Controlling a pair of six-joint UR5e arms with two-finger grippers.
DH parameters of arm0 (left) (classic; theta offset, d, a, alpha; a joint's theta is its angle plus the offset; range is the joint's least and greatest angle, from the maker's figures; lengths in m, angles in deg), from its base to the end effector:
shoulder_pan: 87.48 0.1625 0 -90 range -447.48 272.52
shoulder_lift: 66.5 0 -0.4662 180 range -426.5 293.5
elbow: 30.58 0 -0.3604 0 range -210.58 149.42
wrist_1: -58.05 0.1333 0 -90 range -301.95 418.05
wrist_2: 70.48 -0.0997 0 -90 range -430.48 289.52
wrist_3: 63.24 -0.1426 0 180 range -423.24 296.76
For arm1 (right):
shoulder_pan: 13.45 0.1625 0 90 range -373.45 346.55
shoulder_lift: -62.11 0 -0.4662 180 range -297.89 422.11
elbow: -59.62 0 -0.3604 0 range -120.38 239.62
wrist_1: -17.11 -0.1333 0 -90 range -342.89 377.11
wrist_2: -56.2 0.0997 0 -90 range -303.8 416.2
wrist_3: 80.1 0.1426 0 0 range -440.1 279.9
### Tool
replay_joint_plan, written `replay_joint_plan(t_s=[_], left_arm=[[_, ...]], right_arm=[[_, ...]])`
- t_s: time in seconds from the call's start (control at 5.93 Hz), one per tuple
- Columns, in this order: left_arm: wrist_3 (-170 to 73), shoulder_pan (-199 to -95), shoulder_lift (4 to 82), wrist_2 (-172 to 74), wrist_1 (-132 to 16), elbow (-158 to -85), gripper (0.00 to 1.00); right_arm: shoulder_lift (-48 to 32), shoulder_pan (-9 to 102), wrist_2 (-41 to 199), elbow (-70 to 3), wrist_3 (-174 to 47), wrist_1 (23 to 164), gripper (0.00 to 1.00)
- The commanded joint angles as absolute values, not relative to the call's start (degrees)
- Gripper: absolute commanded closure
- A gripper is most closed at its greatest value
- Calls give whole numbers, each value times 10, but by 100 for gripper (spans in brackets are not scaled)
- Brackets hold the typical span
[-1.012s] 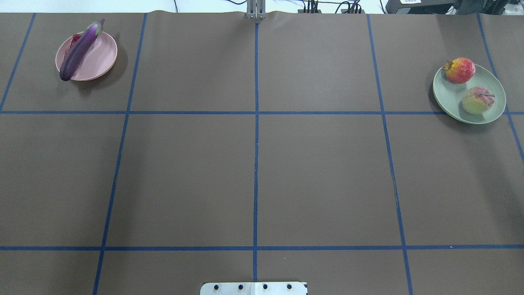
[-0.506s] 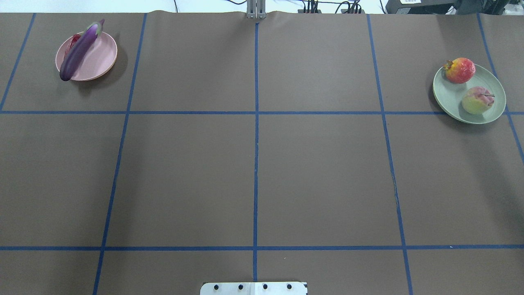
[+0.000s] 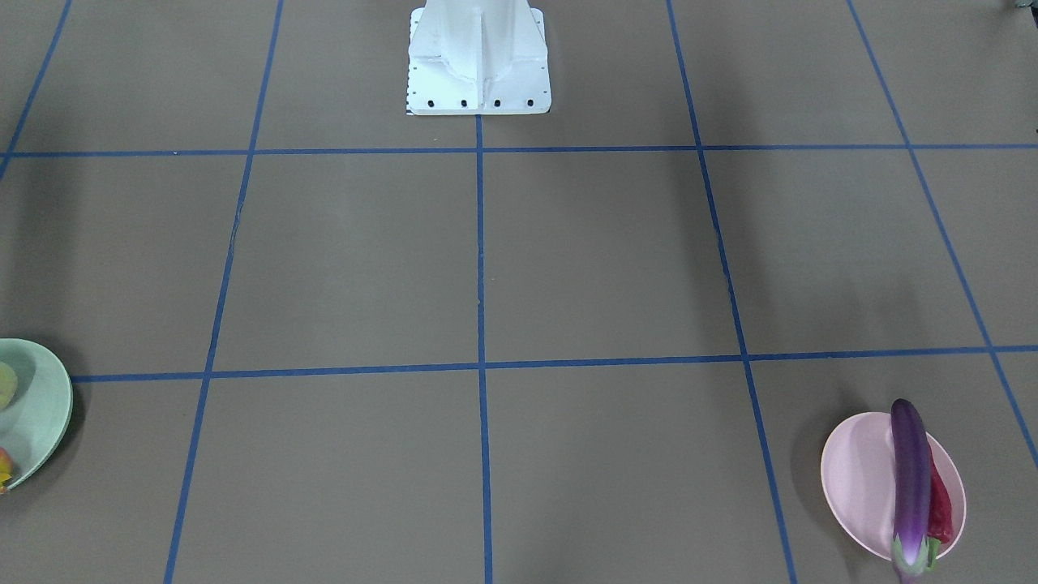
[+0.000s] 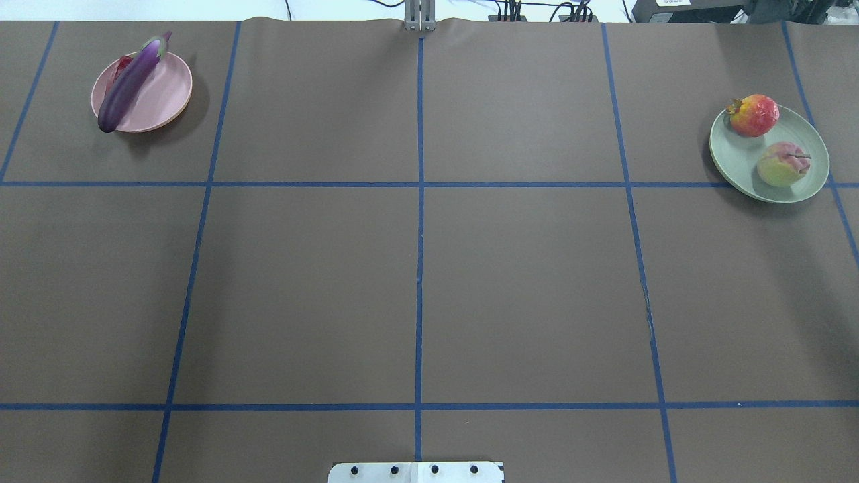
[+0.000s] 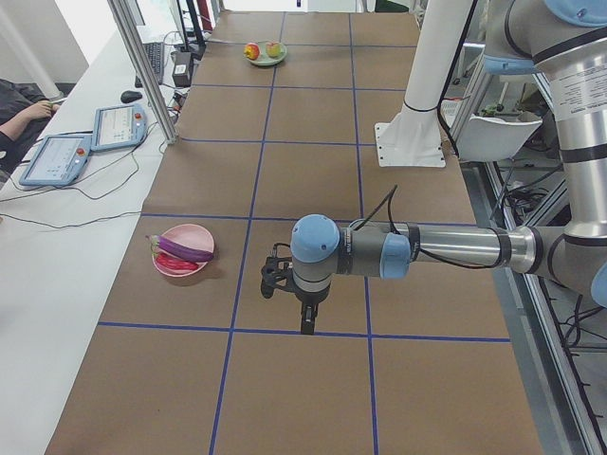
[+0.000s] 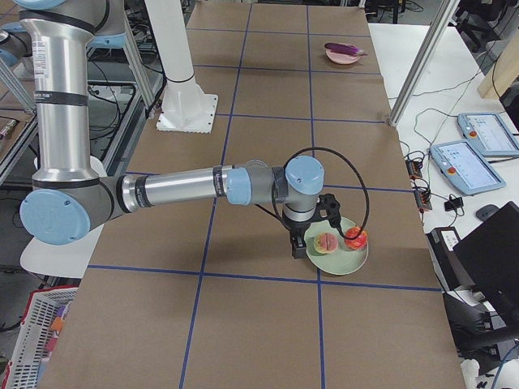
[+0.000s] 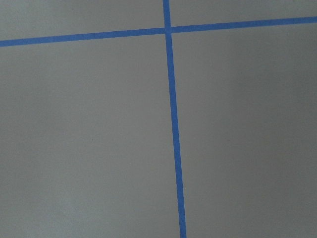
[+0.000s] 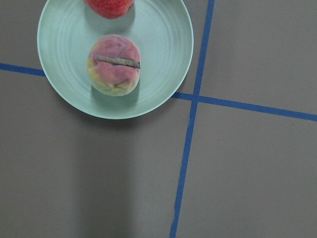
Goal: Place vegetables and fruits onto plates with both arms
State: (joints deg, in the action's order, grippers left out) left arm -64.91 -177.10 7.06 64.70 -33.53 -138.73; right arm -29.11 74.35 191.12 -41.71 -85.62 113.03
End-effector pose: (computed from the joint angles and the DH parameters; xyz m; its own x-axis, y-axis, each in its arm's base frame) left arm -0.0299 -0.3338 0.6935 0.7041 0.0745 -0.7062 -0.0272 0.9966 0.0780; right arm 0.0152 -0.4526 0.6587 0.6986 -0.1742 0.6939 0.1060 0.9844 0.1405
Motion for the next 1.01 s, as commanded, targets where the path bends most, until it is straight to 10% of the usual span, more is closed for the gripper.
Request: replay_joint_plan(t_s=[0.0, 0.84], left_arm=[[-648, -1771, 71, 648, -335, -1388, 0], [-648, -1771, 71, 649, -335, -1389, 0]], right_arm=[[-290, 743, 1916, -416, -855, 1127, 0], [-282, 723, 1915, -418, -799, 1127, 0]])
